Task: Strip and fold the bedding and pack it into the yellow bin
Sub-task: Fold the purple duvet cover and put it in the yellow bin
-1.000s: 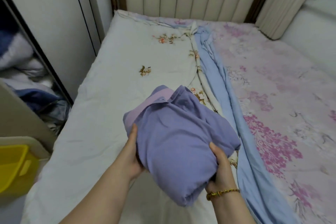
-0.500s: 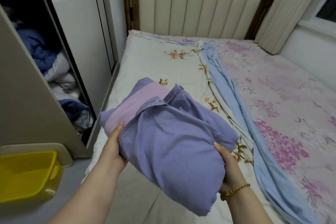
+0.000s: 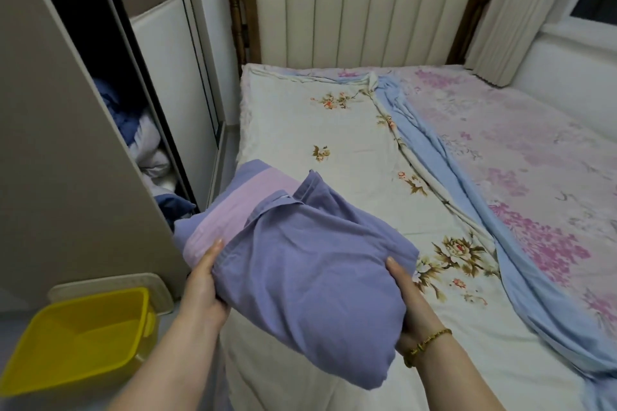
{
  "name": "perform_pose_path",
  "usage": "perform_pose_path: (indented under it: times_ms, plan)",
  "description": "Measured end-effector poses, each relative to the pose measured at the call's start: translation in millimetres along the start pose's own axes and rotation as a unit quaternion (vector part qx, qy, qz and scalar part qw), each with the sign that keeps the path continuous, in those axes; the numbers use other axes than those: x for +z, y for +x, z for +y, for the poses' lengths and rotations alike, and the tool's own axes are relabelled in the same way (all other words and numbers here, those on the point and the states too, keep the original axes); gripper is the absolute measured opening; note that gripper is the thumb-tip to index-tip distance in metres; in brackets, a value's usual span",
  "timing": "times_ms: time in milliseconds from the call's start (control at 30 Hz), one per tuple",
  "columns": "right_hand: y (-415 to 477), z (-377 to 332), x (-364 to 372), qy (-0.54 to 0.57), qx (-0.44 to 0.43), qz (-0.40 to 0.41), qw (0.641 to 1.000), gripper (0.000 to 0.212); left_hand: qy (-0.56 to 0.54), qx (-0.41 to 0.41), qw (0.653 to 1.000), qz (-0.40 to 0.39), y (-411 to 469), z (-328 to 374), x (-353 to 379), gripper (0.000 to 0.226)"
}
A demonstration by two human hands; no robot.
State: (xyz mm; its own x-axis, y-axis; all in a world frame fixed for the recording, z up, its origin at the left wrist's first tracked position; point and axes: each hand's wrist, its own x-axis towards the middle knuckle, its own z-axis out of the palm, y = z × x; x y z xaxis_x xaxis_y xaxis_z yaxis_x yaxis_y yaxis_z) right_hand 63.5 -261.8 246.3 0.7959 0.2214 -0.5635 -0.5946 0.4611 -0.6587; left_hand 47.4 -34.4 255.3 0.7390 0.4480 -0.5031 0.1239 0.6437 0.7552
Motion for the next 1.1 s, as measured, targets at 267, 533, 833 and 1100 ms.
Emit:
perform_pose_path:
  times_ms: [267, 533, 833, 1100]
  plan:
    - [14, 5, -8, -0.063, 0.035, -0.020, 0.997, 0.026, -0.037, -0.008, 0.999, -0.007, -13, -6, -19, 0.026]
    - [16, 2, 4, -0.137, 0.074, -0.049, 0.987, 0.065, -0.043, 0.004, 0.997, 0.057, -17, 8, -47, 0.041]
    - [44, 53, 66, -0.132, 0.068, -0.022, 0.989, 0.065, -0.011, -0.051, 0.998, 0.047, 51, 44, -123, 0.023]
    - [129, 155, 193, -0.174, 0.077, 0.074, 0.979, 0.029, -0.014, -0.101, 0.993, 0.056, 202, 98, -249, 0.025]
